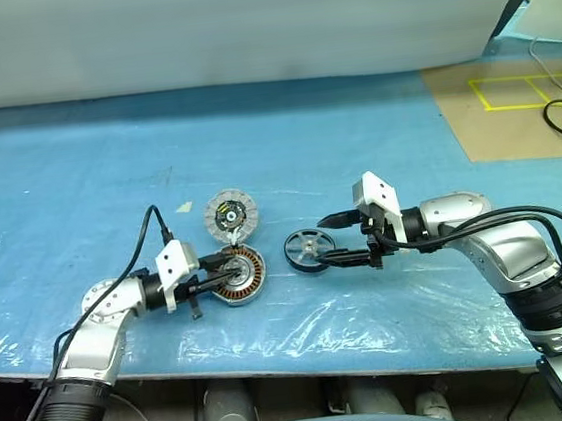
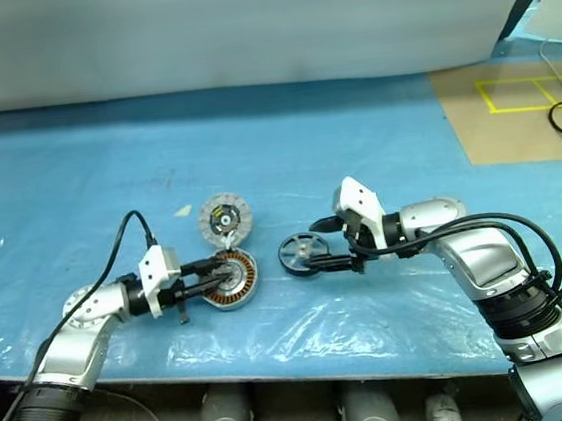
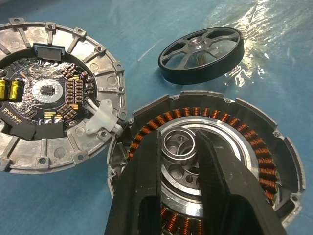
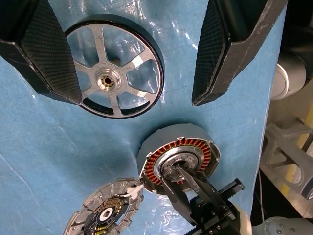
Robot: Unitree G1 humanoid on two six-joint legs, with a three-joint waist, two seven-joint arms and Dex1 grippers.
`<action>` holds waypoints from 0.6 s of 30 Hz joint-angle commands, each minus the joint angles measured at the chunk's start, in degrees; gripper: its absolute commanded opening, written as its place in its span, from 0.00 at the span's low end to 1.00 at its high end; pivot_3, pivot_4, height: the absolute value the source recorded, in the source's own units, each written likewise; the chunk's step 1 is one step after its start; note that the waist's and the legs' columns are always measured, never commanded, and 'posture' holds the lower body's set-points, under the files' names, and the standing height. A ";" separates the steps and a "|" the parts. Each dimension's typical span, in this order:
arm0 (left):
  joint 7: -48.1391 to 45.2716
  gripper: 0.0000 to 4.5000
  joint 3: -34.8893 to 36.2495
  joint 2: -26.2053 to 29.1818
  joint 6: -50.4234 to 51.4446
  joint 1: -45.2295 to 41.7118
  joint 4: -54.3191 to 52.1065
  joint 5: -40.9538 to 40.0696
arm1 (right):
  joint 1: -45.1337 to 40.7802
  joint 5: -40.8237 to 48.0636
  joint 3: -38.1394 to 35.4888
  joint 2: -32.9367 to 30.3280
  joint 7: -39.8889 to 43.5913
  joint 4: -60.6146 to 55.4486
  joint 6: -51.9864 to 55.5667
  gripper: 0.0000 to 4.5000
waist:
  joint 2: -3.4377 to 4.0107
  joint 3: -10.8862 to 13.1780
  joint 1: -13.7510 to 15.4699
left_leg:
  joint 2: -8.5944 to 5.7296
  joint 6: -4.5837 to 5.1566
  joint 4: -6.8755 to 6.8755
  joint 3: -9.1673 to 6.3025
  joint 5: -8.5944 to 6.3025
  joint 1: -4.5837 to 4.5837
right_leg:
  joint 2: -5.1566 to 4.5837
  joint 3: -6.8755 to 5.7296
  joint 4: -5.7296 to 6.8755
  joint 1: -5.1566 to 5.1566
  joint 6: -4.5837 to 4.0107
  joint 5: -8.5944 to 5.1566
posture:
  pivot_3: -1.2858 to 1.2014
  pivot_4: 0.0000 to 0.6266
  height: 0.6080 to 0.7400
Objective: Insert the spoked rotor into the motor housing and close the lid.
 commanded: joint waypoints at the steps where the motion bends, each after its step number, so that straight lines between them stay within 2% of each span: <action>1: 0.51 0.15 1.22 -0.29 2.66 0.27 -3.67 -3.39 | -0.15 0.41 -0.64 -0.33 0.16 -0.69 -0.46 0.83 | 0.00 0.00 0.00 | 0.01 0.00 0.00 0.00 0.00 0.00 | 0.00 0.00 0.00 0.00 0.00 0.00 | 0.52 0.24 1.00; 10: -1.39 0.15 0.50 1.17 5.68 2.61 -7.82 -5.29 | -0.67 -0.17 -0.05 0.06 0.17 0.11 -0.88 0.83 | 0.00 0.00 -0.02 | 0.01 0.00 -0.01 0.00 0.00 0.00 | 0.00 -0.01 0.00 -0.01 0.00 0.00 | 0.52 0.24 1.00; 18: -0.38 0.15 0.56 1.66 3.63 2.69 -5.52 -2.88 | -0.83 -0.41 -0.01 0.08 0.12 0.09 -0.71 0.83 | 0.00 0.00 -0.04 | 0.00 0.00 0.00 0.00 0.00 0.00 | 0.00 0.00 0.00 -0.01 0.00 0.00 | 0.52 0.24 1.00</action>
